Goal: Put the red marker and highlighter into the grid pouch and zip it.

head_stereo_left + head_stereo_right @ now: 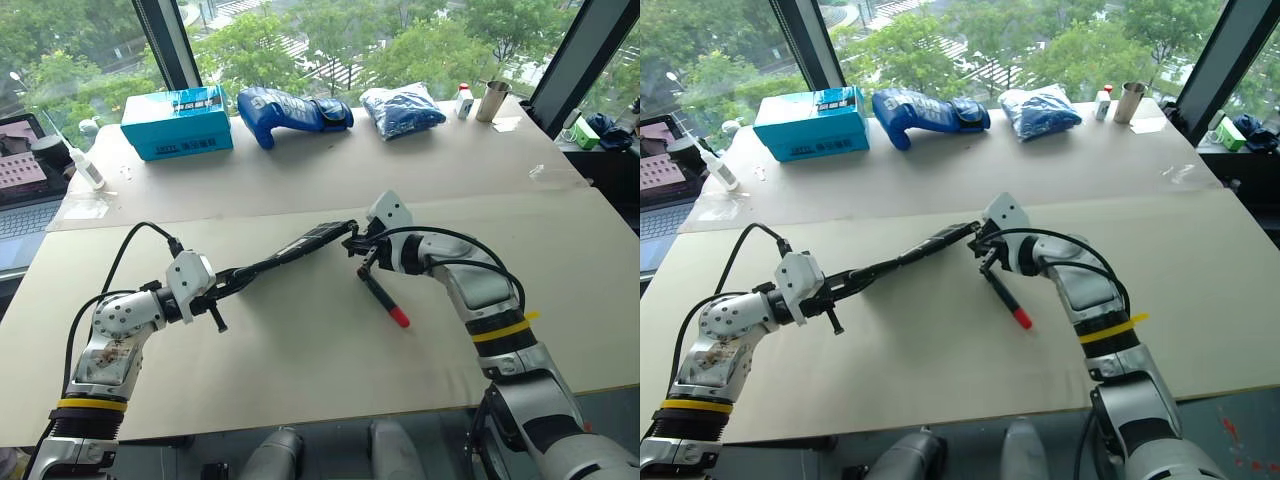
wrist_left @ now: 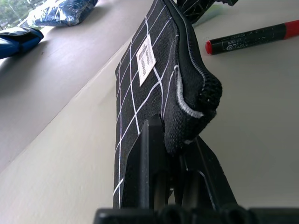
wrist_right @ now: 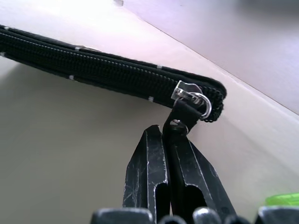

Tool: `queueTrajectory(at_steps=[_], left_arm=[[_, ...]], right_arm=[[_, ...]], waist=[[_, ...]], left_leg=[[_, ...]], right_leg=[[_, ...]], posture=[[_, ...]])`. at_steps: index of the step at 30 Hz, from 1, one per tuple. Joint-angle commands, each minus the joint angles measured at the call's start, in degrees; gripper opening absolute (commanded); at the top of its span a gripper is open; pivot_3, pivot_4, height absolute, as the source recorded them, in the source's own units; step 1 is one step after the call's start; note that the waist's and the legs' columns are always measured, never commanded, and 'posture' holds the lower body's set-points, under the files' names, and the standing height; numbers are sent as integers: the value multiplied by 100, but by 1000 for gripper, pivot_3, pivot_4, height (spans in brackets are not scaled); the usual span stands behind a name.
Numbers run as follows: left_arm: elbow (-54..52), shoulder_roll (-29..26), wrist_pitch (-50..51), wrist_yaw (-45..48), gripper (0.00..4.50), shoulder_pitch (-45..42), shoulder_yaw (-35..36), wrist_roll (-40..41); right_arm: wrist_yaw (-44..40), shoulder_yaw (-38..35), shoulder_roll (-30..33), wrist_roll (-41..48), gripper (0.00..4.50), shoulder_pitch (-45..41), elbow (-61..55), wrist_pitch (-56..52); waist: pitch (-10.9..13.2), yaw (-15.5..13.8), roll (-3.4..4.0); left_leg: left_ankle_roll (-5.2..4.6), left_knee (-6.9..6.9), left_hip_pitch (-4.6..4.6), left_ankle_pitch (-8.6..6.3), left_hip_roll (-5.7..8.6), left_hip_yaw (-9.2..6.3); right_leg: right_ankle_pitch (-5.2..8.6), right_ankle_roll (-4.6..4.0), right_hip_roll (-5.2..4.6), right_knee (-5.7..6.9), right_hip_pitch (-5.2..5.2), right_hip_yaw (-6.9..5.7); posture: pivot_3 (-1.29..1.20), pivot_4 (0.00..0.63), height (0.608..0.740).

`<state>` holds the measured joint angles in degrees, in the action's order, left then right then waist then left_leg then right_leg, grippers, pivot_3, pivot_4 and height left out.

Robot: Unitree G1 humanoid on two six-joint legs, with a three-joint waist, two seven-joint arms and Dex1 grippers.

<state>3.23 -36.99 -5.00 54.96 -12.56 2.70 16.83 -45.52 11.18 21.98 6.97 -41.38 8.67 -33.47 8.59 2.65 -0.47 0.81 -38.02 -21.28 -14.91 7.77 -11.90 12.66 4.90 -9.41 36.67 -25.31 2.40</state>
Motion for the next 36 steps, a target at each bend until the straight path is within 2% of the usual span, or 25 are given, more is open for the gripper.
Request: queueTrajectory(at_steps=[1, 8, 15, 23, 36], left_arm=[[8, 13, -96, -39, 0, -119, 79, -29], [47, 154, -124, -94, 0, -167, 15, -102], [40, 224, -165, -99, 0, -124, 2, -149], [81, 323, -164, -60, 0, -165, -56, -179], [276, 418, -187, 40, 0, -383, -130, -190]], right_arm=[[-177, 166, 153, -12, 20, 24, -455, -79], [-268, 599, 164, -149, 20, 197, -871, -76], [-210, 704, -27, -131, 20, 156, -866, -144], [-580, 945, -92, -27, 20, 105, -1151, -162], [-1089, 1352, -758, 242, 20, -490, -1089, -256]], waist=[[0, -4, 0], [0, 6, 0], [0, -9, 0], [0, 1, 0], [-1, -3, -1]], left_leg=[[0, 0, 0, 0, 0, 0], [0, 0, 0, 0, 0, 1], [0, -1, 0, 0, 1, 0], [0, -2, 0, 0, 0, 0], [0, -4, 0, 0, 0, -1]], right_leg=[[0, 0, 0, 0, 0, 0], [0, 0, 0, 0, 0, 0], [0, 0, -1, 0, 1, 0], [0, 0, 0, 0, 1, 0], [0, 0, 0, 1, 1, -1]], posture=[[0, 150, 740], [0, 150, 740], [0, 150, 740], [0, 150, 740], [0, 150, 740]])
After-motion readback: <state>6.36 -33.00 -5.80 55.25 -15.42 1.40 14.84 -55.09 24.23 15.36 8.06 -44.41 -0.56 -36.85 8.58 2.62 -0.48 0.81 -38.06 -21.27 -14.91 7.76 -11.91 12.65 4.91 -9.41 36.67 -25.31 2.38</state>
